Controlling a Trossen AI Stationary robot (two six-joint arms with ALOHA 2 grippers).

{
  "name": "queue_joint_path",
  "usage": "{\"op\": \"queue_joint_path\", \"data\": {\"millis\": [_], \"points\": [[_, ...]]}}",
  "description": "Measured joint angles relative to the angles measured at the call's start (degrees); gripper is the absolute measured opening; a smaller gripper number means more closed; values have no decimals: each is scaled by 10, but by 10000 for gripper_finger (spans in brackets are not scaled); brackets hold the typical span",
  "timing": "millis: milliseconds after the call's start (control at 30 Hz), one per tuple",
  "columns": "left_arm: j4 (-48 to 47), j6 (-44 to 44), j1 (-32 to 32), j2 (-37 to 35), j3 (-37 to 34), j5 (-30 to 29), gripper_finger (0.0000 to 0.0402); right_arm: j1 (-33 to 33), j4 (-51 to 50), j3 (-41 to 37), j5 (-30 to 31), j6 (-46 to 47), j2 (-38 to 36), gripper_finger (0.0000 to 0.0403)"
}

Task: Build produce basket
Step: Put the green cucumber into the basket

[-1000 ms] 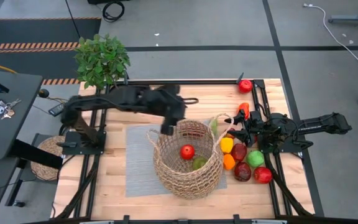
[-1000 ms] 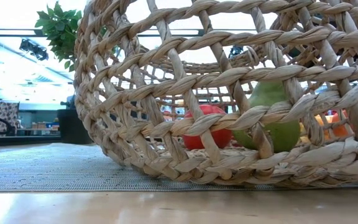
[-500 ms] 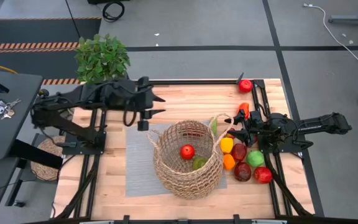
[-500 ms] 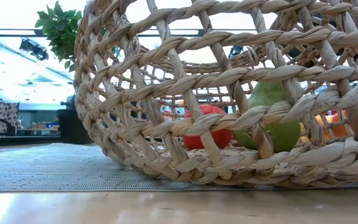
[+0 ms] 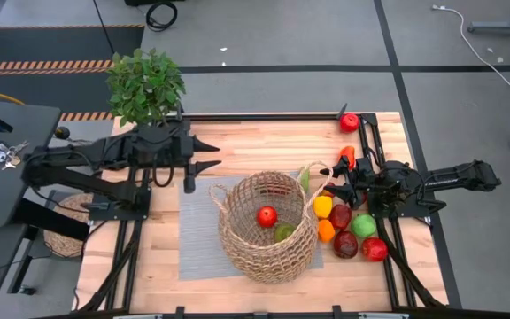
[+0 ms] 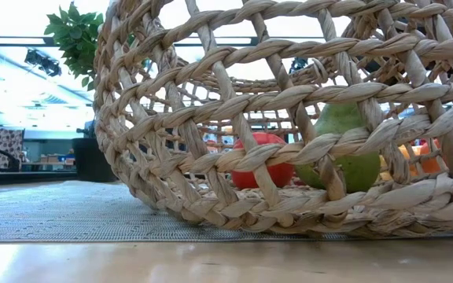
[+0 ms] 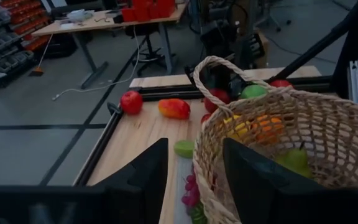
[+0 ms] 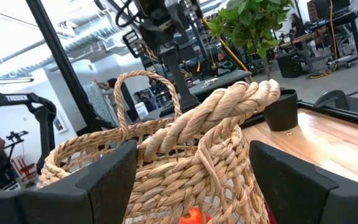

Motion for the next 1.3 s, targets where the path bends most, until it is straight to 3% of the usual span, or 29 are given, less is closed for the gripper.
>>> {"op": "queue_joint_path", "data": {"millis": [733, 1300], "points": [[225, -70, 0, -158, -264, -28, 160, 0, 1, 0, 0, 0, 0, 312], [310, -113, -4, -364, -419, -53, 160, 0, 0, 0, 0, 0, 0, 312]]}}
